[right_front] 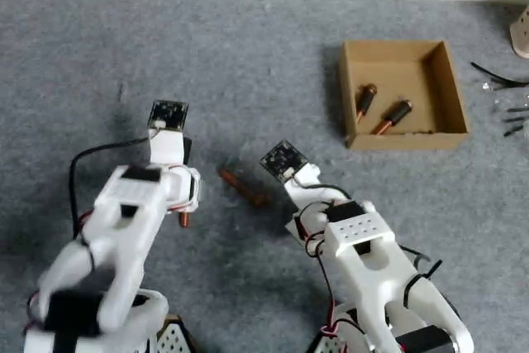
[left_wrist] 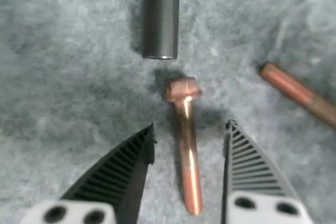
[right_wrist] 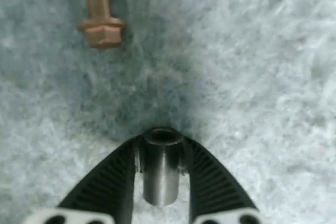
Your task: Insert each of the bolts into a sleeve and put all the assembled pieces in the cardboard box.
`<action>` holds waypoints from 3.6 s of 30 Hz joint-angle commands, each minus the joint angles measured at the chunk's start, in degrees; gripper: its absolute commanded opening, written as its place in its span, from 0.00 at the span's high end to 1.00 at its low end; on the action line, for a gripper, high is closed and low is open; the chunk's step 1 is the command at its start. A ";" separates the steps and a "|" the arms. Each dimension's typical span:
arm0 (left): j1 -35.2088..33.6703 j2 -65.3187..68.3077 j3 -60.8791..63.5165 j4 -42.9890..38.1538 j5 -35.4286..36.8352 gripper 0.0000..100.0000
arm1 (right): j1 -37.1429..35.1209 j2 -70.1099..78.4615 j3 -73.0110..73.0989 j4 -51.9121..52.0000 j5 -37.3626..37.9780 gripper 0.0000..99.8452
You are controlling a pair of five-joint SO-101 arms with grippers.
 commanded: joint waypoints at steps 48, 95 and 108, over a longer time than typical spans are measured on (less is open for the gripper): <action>-0.57 -89.27 39.78 -0.26 -4.31 0.99 | 0.66 -77.58 26.68 -0.04 -15.74 1.00; 28.44 -89.10 42.15 -35.87 18.73 0.99 | -10.95 -73.63 34.24 -17.19 -18.02 1.00; 31.34 -89.01 42.15 -27.78 18.64 0.99 | -11.03 -73.63 34.24 -17.01 -17.93 0.99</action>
